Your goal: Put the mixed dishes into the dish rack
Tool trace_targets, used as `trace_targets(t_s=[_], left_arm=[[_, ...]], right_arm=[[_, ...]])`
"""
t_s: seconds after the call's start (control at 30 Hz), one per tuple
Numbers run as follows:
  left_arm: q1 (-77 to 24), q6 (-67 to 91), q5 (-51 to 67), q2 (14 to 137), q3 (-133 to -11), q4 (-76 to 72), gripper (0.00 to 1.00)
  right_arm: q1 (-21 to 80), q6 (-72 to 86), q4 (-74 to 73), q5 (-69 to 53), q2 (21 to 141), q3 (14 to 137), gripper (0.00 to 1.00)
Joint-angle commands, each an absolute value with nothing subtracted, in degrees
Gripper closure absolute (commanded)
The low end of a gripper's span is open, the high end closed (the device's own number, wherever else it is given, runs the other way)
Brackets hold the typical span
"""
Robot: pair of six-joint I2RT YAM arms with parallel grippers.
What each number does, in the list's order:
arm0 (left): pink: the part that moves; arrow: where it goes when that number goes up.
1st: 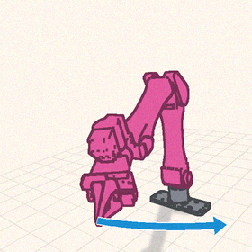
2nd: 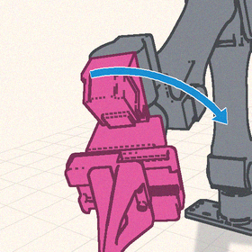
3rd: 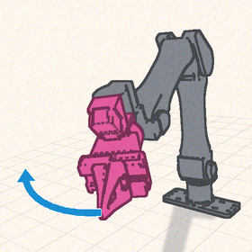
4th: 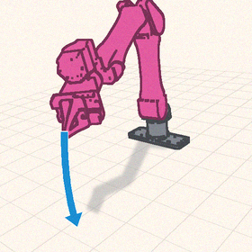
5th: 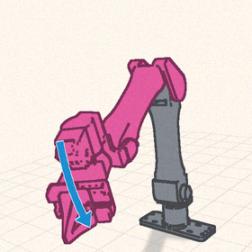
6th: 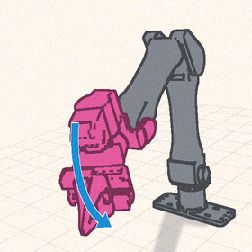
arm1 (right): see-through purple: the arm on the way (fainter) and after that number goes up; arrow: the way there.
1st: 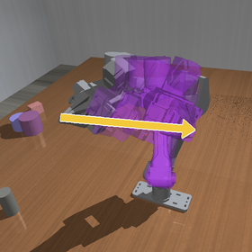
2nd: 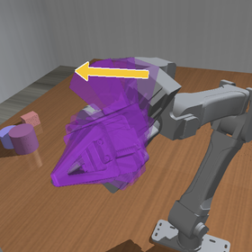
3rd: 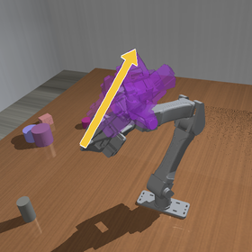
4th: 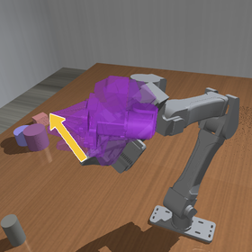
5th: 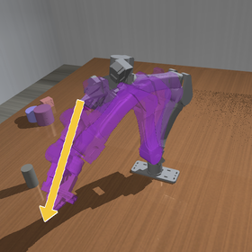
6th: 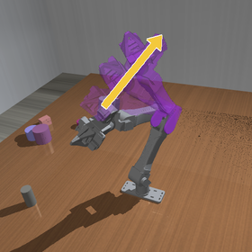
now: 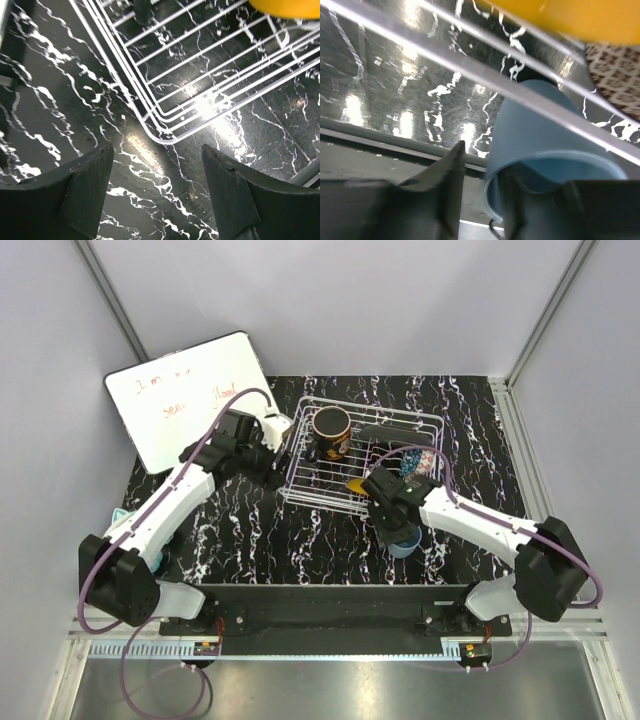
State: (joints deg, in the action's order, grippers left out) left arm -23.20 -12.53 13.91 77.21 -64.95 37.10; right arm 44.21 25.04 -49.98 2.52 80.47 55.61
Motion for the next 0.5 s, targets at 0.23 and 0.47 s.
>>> trace_targets(t_s=[0.23, 0.47], left_arm=[[-20.5, -10.2, 20.4, 76.9, -74.1, 37.4, 0.24], [-18.1, -7.0, 28.2, 81.3, -83.0, 39.3, 0.2]], right_arm=[[47.6, 24.7, -52.4, 5.4, 79.4, 61.4, 1.0], [47.6, 20.1, -54.6, 0.2, 67.3, 74.9, 1.0]])
